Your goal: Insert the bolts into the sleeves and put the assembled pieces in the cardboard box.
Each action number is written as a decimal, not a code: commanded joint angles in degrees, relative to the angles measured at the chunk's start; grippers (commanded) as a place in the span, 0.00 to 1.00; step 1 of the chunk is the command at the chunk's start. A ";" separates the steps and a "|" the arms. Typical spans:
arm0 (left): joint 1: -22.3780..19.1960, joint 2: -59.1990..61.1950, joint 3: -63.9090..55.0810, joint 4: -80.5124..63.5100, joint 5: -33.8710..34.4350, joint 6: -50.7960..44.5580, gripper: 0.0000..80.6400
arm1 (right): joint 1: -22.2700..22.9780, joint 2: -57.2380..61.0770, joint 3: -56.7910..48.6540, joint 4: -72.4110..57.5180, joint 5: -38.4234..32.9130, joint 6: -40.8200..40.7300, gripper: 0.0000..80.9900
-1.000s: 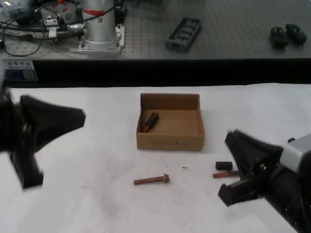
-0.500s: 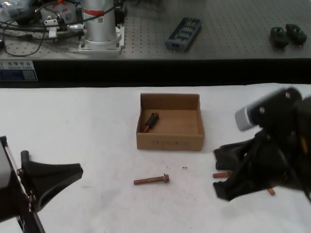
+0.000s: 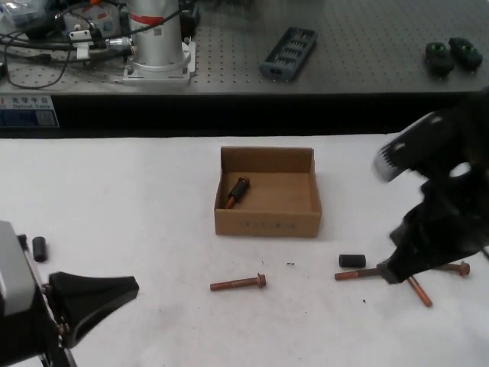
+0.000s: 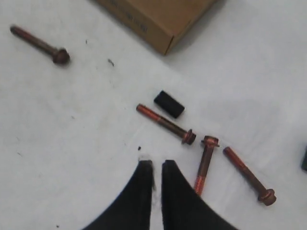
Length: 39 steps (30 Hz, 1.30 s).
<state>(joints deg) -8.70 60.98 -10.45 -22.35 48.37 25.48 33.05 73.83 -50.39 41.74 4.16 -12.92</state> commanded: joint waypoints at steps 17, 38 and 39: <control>0.04 11.73 -0.03 -6.05 10.90 4.50 0.01 | -0.39 24.50 -16.25 5.77 3.58 -25.77 0.04; 0.04 11.73 -0.03 -6.05 10.22 4.55 0.01 | -0.26 31.91 -16.62 -2.48 6.48 -33.39 0.26; 0.04 11.73 -0.03 -6.05 10.13 4.55 0.01 | -0.26 32.45 -16.62 -2.57 6.48 -33.39 0.26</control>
<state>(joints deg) -8.70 72.60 -10.45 -27.59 58.53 29.52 32.88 104.77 -66.28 39.56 11.01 -45.70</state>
